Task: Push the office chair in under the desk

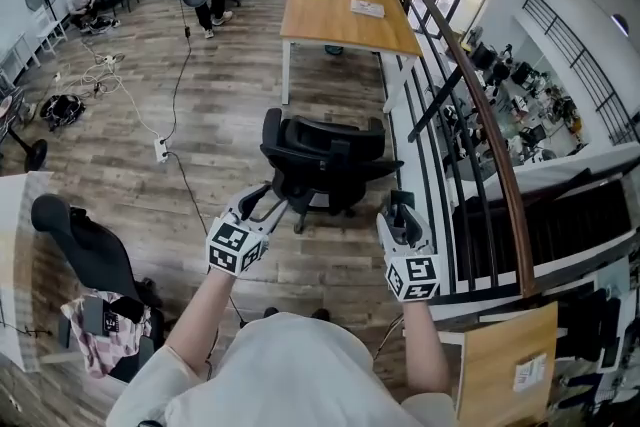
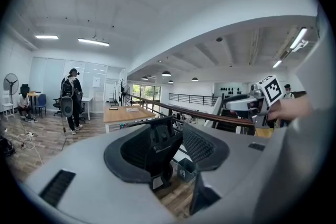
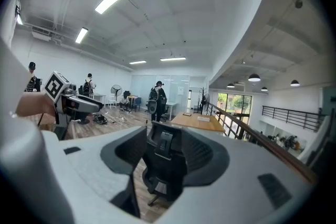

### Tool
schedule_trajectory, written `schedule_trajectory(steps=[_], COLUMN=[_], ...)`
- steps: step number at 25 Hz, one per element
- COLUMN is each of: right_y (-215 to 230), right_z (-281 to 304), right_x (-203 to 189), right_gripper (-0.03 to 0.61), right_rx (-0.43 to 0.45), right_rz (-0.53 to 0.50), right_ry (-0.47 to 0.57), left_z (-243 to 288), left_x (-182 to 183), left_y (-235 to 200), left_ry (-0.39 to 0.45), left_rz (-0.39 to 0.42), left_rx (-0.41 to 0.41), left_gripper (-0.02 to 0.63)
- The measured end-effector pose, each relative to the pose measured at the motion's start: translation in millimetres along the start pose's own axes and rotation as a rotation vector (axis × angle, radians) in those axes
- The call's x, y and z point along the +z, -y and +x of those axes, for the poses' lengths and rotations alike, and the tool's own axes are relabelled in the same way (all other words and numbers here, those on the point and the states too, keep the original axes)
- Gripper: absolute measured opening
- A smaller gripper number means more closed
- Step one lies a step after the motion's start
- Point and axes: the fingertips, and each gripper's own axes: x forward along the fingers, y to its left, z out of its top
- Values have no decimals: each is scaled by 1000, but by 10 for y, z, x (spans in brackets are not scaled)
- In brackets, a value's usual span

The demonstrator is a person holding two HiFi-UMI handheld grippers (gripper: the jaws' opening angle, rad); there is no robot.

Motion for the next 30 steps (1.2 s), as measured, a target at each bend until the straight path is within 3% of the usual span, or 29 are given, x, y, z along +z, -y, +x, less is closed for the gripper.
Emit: schedule_trajectory(steps=[19, 30], right_y=[-357, -132], right_z=[-91, 252], right_x=[-241, -406], right_gripper=[193, 193], right_rx=[-55, -39], right_rz=[0, 14], right_ry=[-70, -100], left_z=[-190, 121], left_x=[-283, -323], left_y=[-74, -223], left_ry=[-29, -47], left_rz=[-13, -15], left_rx=[-78, -64], left_gripper=[186, 186])
